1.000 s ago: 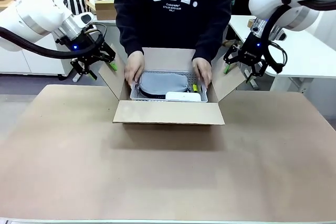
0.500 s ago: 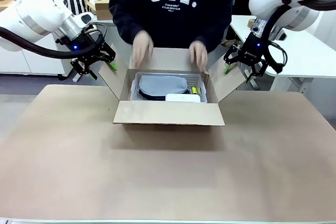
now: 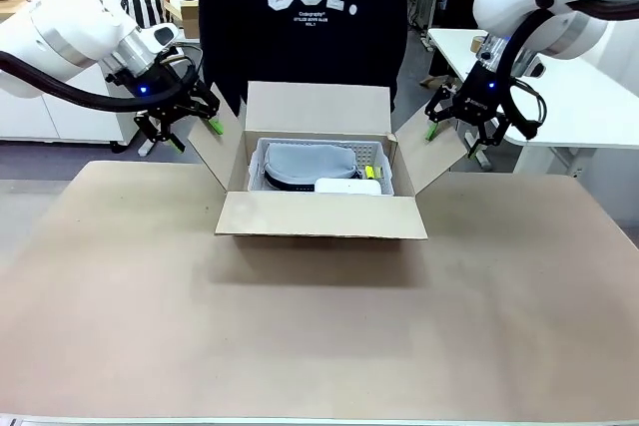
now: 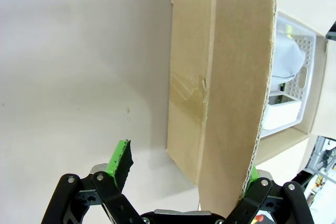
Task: Pack the gift set into the box.
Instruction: Lift both hands away from the flaps of the Package Box.
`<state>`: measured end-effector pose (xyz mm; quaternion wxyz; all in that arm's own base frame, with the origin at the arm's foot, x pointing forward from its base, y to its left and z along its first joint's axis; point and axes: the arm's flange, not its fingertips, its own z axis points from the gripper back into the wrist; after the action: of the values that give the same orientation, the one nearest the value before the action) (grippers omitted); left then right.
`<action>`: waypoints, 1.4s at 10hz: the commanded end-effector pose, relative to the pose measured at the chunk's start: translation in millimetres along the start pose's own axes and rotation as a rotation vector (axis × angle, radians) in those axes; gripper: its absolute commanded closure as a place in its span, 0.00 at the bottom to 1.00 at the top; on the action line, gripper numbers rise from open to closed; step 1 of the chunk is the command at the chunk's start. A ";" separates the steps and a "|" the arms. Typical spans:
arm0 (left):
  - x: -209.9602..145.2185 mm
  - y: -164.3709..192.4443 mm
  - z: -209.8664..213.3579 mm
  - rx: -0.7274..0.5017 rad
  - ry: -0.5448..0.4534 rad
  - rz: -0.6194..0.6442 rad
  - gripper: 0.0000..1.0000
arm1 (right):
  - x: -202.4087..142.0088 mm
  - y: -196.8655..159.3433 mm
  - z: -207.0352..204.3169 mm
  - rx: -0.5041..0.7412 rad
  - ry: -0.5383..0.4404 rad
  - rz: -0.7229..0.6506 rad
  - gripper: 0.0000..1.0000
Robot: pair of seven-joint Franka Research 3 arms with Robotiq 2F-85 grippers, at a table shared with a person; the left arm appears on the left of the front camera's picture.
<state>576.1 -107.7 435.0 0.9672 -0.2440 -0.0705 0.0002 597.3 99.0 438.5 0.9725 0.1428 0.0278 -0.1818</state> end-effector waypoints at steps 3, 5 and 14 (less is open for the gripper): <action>-0.5 -0.2 1.6 0.014 -0.005 0.011 0.00 | -1.7 0.3 3.8 -0.021 -0.009 -0.005 0.00; -0.5 -0.2 1.6 0.014 -0.005 0.011 0.00 | -1.7 0.3 3.8 -0.021 -0.009 -0.005 0.00; 0.0 0.0 0.0 0.000 0.000 0.000 0.00 | 0.0 0.0 0.0 0.000 0.000 0.000 0.00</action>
<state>576.0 -107.9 434.9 0.9672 -0.2440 -0.0704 0.0001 597.4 99.1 438.0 0.9724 0.1431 0.0282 -0.1820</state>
